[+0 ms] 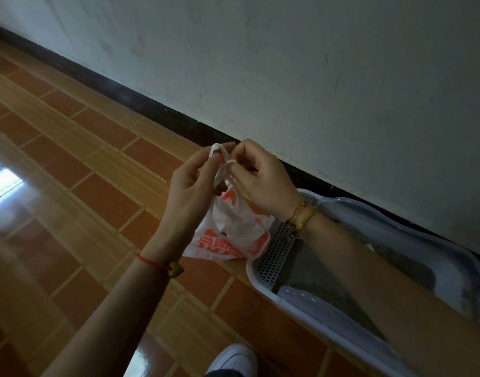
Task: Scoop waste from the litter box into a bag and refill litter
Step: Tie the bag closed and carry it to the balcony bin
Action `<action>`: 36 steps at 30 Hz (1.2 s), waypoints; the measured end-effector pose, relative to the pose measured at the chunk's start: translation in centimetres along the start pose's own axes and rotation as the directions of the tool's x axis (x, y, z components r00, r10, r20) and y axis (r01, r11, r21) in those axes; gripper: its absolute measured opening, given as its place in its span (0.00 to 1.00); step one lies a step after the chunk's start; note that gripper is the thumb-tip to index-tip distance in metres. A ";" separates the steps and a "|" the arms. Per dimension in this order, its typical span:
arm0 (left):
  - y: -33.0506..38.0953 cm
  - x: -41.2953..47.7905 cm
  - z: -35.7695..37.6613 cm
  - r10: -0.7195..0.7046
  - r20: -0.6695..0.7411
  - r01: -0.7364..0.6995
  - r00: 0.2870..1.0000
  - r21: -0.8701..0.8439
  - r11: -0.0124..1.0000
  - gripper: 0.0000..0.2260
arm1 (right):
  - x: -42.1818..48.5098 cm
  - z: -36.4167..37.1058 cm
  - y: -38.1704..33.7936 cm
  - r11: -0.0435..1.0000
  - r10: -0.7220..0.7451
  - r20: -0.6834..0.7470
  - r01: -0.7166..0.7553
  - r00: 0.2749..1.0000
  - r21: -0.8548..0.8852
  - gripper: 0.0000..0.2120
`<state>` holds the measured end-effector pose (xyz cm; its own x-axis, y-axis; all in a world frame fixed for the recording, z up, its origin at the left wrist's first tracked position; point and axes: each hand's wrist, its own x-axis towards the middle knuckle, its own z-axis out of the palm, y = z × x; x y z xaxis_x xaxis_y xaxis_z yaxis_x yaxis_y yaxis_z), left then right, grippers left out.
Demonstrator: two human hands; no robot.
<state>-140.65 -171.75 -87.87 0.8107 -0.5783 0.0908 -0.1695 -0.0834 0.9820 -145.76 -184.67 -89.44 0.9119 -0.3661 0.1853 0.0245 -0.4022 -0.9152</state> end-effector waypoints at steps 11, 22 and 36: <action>-4.1 0.1 -1.4 0.298 -0.008 -0.277 0.955 0.346 0.897 0.08 | 0.2 0.0 0.8 0.942 0.299 0.048 -0.303 0.953 0.144 0.09; -3.8 0.3 -1.2 0.124 0.154 -0.192 0.980 0.599 0.777 0.12 | -0.2 -0.2 2.1 0.984 0.116 0.093 -0.127 0.989 0.124 0.10; -2.3 -0.1 -2.2 -0.359 0.180 0.366 0.916 -0.011 0.930 0.16 | -0.4 -1.8 3.0 0.927 0.046 0.442 0.126 0.896 -0.352 0.29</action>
<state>-139.05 -169.72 -89.73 0.7024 -0.6461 -0.2988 0.1457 -0.2804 0.9488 -146.80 -187.24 -91.57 0.9991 0.0250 -0.0344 -0.0062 -0.7146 -0.6995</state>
